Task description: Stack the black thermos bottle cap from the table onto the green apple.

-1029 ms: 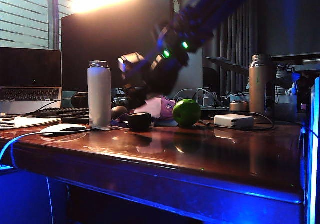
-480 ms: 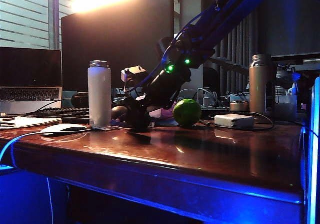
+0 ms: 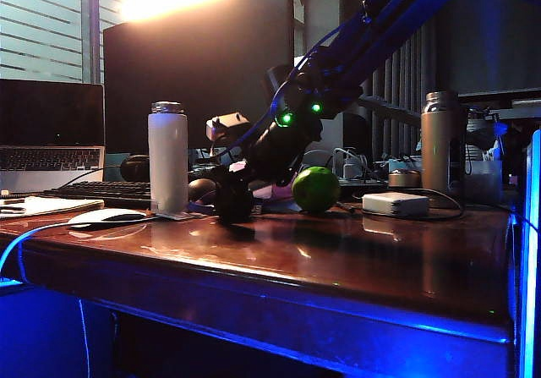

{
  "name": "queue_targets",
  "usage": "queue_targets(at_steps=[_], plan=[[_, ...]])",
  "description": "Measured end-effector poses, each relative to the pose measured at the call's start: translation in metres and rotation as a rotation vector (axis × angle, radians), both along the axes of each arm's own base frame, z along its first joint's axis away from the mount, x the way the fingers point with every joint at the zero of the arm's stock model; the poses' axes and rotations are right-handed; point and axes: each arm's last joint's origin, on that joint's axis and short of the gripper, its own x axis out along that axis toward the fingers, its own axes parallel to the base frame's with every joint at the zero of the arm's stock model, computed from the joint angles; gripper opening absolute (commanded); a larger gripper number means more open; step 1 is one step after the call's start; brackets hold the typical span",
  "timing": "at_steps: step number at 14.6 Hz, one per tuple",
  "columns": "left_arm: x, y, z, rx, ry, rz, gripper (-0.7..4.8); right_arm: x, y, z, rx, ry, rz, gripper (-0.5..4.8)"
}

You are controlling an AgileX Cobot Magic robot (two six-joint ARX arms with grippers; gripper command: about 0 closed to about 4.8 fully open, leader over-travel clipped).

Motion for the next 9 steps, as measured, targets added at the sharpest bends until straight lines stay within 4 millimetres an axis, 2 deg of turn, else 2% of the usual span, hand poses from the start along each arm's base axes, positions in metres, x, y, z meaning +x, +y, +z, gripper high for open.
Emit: queue_targets(at_steps=[3, 4, 5, 9], plan=[[0.0, 0.0, 0.0, 0.0, 0.001, 0.0, -0.04, -0.0004, -0.0002, -0.0014, -0.005, 0.01, 0.0, 4.79], [-0.0002, 0.0, -0.0003, 0.0, 0.004, 0.0, -0.04, -0.0003, -0.0002, -0.0022, -0.002, 0.015, -0.004, 4.34], [-0.0005, 0.0001, -0.0007, 0.001, 0.009, 0.0, -0.04, -0.0004, -0.0004, -0.0035, -0.004, 0.023, -0.009, 3.34], [-0.0007, 0.0001, -0.0009, 0.001, 0.012, 0.0, -0.04, -0.0005, -0.0006, -0.0036, -0.007, 0.027, -0.017, 3.23]])
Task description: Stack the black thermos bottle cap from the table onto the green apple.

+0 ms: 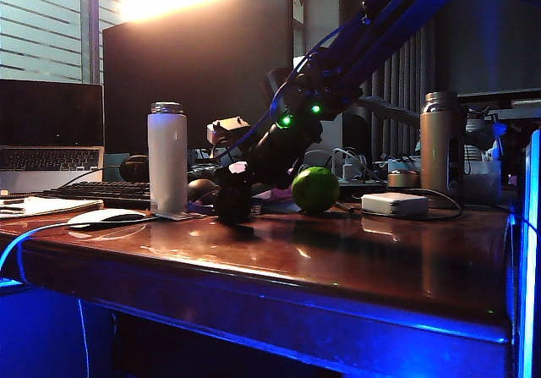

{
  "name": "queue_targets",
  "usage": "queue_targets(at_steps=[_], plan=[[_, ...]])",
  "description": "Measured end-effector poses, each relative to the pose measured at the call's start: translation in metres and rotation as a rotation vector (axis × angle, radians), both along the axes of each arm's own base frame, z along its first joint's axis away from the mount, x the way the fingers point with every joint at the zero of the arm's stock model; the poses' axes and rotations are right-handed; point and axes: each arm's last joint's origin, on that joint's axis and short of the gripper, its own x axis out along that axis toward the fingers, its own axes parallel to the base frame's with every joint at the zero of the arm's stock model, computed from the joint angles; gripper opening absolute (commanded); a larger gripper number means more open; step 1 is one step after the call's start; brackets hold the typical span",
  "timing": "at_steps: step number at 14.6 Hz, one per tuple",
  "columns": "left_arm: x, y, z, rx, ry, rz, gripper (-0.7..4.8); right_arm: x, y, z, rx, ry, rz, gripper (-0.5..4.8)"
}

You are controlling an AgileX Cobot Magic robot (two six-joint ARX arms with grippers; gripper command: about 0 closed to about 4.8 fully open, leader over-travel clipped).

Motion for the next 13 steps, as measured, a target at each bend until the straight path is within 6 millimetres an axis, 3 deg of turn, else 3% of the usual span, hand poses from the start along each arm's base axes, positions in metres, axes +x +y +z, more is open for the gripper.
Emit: queue_targets(at_steps=[8, 9, 13], plan=[[0.001, 0.0, 0.001, -0.002, -0.013, 0.0, -0.04, -0.002, -0.003, 0.008, -0.021, 0.004, -0.07, 3.22], [0.001, 0.0, 0.001, -0.002, -0.014, 0.0, -0.04, -0.005, -0.004, 0.02, -0.02, 0.001, -0.102, 3.22], [0.001, 0.0, 0.001, -0.002, -0.019, 0.0, -0.04, -0.021, -0.013, 0.099, 0.041, -0.135, -0.141, 3.22]])
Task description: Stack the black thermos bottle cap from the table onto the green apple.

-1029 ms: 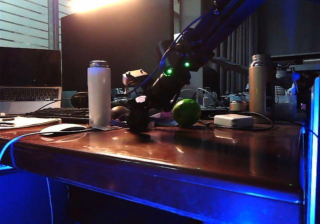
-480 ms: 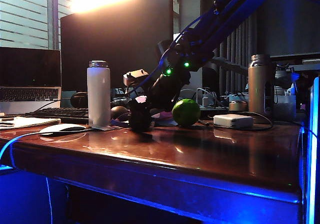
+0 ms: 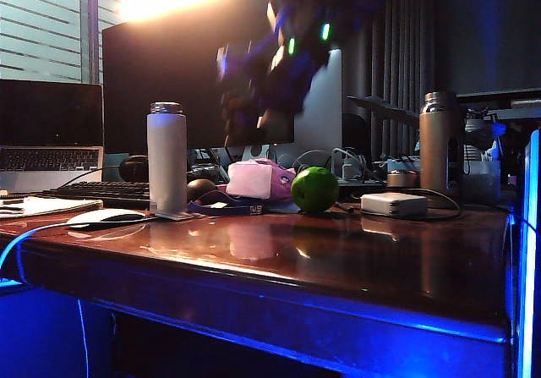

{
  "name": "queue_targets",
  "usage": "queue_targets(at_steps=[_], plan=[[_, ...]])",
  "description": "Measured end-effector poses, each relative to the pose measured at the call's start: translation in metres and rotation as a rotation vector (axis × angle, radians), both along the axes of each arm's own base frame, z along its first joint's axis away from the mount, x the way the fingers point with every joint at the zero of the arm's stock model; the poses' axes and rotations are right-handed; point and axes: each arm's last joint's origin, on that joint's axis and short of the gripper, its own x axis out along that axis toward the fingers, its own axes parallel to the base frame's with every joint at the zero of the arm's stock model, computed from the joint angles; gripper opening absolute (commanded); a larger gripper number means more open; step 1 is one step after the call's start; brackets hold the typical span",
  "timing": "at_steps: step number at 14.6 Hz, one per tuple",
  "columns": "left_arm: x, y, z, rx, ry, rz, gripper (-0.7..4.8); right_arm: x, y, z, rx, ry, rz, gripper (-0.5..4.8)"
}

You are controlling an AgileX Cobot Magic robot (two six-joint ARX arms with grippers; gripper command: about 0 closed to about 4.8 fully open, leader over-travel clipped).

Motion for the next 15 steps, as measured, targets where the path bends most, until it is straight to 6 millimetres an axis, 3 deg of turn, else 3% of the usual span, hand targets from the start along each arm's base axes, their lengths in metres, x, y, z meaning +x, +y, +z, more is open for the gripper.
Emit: queue_targets(at_steps=[1, 3, 11, 13, 15], plan=[[0.0, 0.0, 0.0, 0.0, 0.0, 0.0, -0.04, -0.003, -0.006, 0.016, -0.011, -0.043, -0.04, 3.22], [0.0, 0.0, 0.0, 0.0, 0.0, 0.0, -0.04, 0.0, -0.018, 0.025, -0.031, -0.076, -0.124, 3.22], [0.0, 0.0, 0.0, 0.0, 0.0, 0.0, -0.04, 0.039, -0.106, 0.025, 0.104, -0.063, -0.312, 3.22], [0.0, 0.0, 0.0, 0.001, 0.006, 0.0, -0.04, 0.048, -0.111, 0.01, 0.103, -0.06, -0.331, 3.22], [0.0, 0.0, -0.001, 0.001, 0.008, 0.0, -0.04, 0.057, -0.107, -0.019, 0.082, -0.015, -0.33, 3.22]])
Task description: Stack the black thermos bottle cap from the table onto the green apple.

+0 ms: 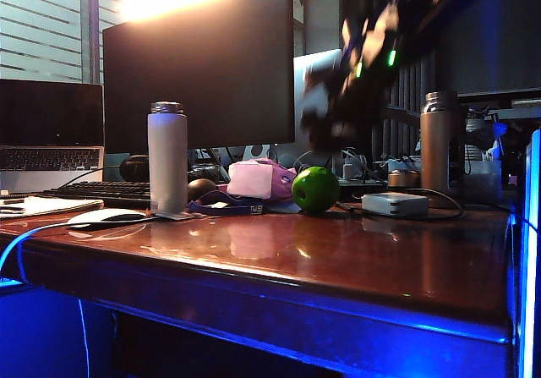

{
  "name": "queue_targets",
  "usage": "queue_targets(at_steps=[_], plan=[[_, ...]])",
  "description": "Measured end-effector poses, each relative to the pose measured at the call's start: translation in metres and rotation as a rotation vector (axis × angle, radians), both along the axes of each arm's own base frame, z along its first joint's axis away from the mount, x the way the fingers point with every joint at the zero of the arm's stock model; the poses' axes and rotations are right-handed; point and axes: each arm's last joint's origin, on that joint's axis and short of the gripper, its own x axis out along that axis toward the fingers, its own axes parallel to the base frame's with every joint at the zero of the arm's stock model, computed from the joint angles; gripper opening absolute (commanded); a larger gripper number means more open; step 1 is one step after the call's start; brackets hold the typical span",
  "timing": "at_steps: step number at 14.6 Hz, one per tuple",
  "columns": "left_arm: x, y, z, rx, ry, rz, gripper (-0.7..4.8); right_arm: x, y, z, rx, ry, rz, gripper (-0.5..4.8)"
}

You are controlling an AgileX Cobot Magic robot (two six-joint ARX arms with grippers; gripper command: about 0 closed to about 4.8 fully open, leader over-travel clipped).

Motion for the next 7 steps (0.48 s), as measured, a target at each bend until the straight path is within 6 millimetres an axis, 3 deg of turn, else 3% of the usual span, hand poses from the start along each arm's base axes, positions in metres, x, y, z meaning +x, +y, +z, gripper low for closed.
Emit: queue_targets(at_steps=[2, 7], plan=[[0.0, 0.0, 0.0, 0.0, 0.0, 0.0, -0.04, 0.008, 0.002, -0.027, -0.015, 0.03, -0.024, 3.22], [0.0, 0.0, 0.0, 0.0, 0.0, 0.0, -0.04, 0.011, 0.001, -0.032, -0.033, 0.0, -0.096, 2.95]])
